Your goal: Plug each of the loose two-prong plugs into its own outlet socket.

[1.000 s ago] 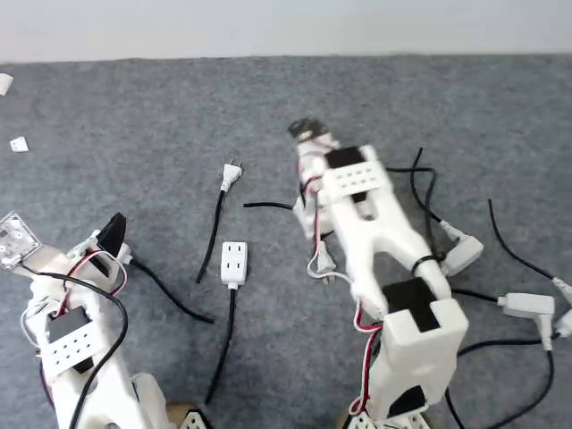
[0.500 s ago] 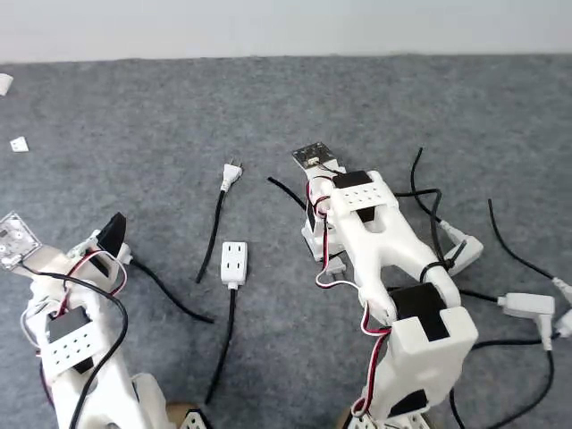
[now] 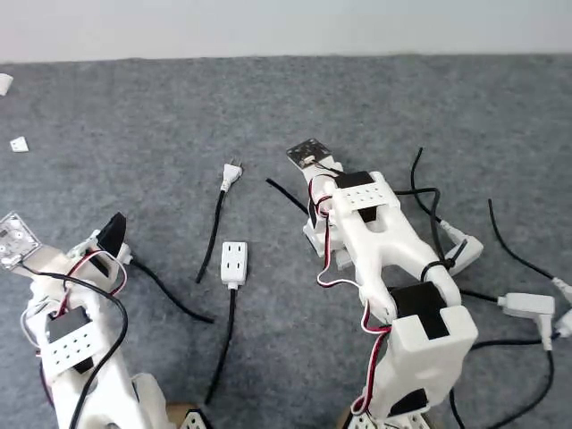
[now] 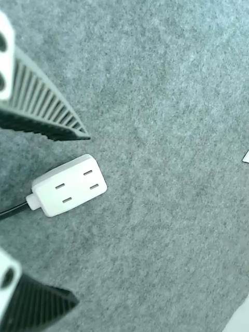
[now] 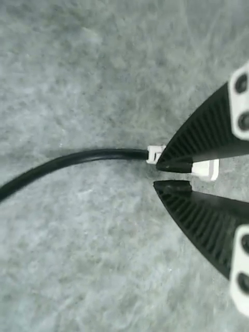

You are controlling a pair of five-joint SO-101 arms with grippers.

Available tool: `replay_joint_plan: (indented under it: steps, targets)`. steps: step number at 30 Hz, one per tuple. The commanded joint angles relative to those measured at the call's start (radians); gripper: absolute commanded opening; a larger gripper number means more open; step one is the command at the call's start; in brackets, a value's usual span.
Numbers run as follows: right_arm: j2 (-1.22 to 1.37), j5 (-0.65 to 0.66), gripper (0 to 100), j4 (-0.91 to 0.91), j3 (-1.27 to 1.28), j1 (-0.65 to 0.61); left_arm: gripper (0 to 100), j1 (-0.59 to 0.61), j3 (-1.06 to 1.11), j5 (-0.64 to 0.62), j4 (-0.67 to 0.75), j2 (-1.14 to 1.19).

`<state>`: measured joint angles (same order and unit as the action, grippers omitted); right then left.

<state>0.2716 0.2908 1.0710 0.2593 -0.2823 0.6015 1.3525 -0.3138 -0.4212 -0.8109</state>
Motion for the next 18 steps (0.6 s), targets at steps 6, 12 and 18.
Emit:
replay_joint_plan:
  steps: [6, 12, 18]
  targets:
    - [-0.061, 0.078, 6.5, -0.019, 0.005, 0.018, 41, -0.005, -0.01, -0.005, 0.023, -0.018]
    - [-0.156, 0.084, 6.4, -0.133, 0.11, 0.041, 41, -0.005, -0.01, -0.005, 0.023, -0.018]
    - [-0.234, 0.121, 6.4, -0.177, 0.183, 0.047, 41, -0.005, -0.01, -0.005, 0.023, -0.018]
